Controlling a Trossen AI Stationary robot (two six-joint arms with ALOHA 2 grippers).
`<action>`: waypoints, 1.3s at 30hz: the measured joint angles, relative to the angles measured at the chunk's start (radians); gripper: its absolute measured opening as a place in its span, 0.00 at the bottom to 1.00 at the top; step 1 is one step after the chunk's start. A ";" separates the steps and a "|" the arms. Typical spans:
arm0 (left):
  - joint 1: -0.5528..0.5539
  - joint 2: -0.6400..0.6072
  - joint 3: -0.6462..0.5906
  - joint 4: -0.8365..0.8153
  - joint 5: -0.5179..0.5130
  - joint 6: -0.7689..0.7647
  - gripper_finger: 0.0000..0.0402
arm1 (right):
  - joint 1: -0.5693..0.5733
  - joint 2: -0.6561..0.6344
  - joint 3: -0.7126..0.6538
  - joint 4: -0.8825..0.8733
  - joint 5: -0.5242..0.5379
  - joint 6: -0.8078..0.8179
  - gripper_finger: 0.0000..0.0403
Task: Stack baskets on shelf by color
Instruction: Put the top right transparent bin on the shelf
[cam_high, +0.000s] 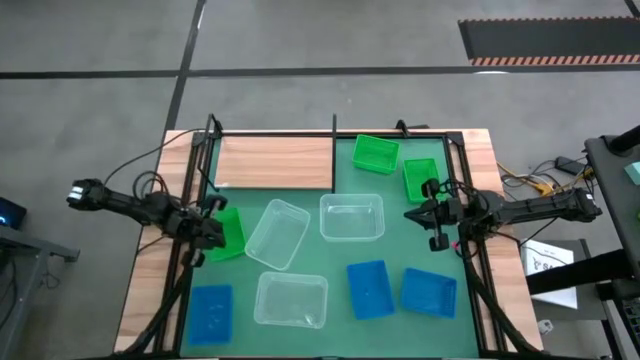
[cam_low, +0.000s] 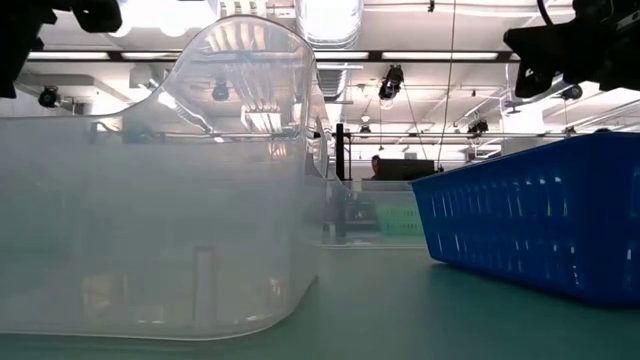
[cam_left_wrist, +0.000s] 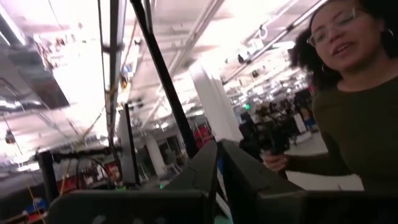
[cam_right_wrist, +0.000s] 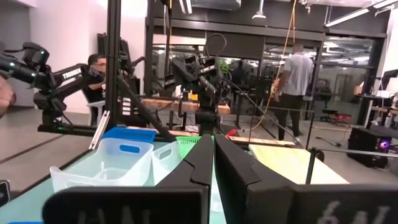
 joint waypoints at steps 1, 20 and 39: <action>0.000 0.000 0.000 0.013 -0.001 0.000 0.02 | 0.000 0.000 0.000 0.003 0.000 0.000 0.02; 0.000 -0.009 0.001 0.131 -0.062 0.002 0.02 | 0.000 0.416 0.295 0.235 0.079 -0.105 0.02; 0.002 -0.021 -0.001 0.305 -0.065 0.001 0.02 | 0.037 0.915 1.099 -0.733 0.199 0.225 0.02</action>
